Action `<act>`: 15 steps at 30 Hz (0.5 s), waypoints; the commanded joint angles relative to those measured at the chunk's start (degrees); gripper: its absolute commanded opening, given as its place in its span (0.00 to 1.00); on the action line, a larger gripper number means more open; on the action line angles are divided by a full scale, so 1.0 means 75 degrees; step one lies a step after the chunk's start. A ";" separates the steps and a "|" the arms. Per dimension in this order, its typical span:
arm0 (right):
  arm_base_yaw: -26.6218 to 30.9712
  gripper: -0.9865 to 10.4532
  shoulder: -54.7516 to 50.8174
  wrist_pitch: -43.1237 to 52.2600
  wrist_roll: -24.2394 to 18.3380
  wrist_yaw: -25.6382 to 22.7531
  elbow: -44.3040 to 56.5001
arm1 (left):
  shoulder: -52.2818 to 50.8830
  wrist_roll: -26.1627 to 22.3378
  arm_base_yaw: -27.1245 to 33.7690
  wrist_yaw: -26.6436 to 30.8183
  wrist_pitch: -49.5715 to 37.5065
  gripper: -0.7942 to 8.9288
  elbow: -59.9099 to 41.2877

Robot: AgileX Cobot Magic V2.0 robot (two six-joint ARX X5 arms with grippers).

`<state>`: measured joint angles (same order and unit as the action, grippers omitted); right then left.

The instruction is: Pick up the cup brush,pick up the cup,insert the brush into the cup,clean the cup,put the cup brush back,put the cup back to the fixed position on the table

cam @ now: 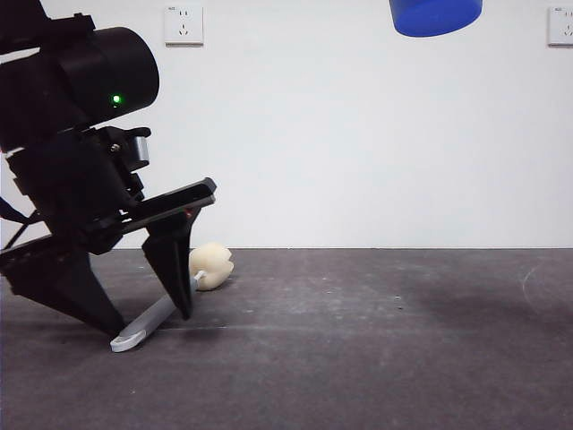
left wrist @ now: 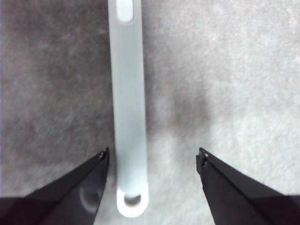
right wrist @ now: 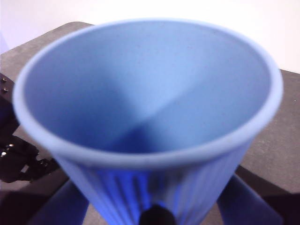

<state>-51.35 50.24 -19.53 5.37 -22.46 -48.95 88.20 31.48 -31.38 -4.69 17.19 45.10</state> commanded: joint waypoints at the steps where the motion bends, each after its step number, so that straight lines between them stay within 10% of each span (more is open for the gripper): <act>1: 0.0000 0.07 0.0003 0.0096 0.0073 0.0020 -0.0012 | -0.0332 -0.0303 -0.0017 0.0012 0.0128 0.41 -0.0047; 15: 0.0458 0.07 0.1134 0.1661 -0.1244 0.0694 0.0204 | -0.4007 -0.1239 -0.0006 0.0015 0.1163 0.41 -0.0047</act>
<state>-48.12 58.65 -8.49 -1.83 -17.45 -48.29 60.25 24.38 -31.35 -4.67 25.47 45.10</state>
